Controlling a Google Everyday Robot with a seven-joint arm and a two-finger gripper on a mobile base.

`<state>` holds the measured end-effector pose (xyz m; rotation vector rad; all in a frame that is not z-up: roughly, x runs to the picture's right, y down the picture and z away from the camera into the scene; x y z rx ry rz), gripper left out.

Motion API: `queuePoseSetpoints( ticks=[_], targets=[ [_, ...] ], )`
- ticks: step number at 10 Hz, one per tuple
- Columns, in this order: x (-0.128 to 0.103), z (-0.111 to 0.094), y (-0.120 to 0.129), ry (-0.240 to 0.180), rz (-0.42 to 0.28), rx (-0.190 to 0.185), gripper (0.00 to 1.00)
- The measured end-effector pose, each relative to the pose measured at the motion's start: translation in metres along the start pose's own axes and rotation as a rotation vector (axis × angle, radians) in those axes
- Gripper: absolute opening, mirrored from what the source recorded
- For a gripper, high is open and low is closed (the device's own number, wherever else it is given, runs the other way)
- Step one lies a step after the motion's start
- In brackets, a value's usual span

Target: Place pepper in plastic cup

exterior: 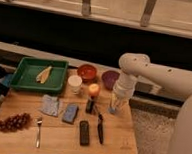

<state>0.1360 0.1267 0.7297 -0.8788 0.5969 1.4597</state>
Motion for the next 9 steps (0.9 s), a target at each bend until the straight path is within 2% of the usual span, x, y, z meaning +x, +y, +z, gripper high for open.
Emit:
queuePoseSetpoints(
  ticks=[1,2,7,8,9],
  targets=[
    [0.001,0.001,0.001,0.005,-0.002,-0.002,0.78],
    [0.002,0.002,0.001,0.012,-0.006,-0.004,0.80],
    [0.007,0.010,0.005,0.034,-0.014,-0.015,0.80],
    [0.006,0.005,0.004,0.016,-0.009,-0.011,0.80],
    [0.002,-0.005,0.002,-0.023,0.007,0.001,0.80]
  ],
)
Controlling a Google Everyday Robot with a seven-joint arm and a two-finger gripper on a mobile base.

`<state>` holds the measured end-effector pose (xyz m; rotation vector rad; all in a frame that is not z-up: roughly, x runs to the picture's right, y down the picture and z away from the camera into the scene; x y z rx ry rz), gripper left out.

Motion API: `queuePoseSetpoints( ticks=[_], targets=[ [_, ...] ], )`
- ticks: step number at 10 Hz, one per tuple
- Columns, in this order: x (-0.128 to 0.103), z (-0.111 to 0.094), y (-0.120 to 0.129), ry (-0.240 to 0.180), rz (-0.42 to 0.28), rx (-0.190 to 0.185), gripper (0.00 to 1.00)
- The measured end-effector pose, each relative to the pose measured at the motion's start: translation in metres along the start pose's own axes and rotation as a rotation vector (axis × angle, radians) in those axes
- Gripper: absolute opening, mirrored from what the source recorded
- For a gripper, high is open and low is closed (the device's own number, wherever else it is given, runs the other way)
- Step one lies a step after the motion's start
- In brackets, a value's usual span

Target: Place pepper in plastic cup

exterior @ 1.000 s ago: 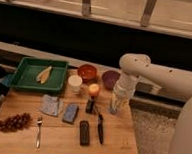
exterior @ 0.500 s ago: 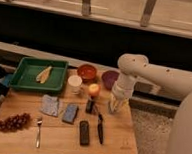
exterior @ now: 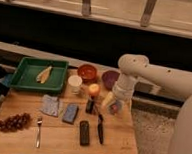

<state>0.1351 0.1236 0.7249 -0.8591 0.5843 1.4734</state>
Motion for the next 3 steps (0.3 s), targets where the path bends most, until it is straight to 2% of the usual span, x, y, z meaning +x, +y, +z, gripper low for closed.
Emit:
queuePoseSetpoints(
  ticks=[2,3],
  targets=[
    [-0.014,-0.026,-0.007,-0.107,0.039,0.026,0.80],
    [-0.018,-0.034,-0.012,-0.139,0.054,0.032,0.80]
  ],
)
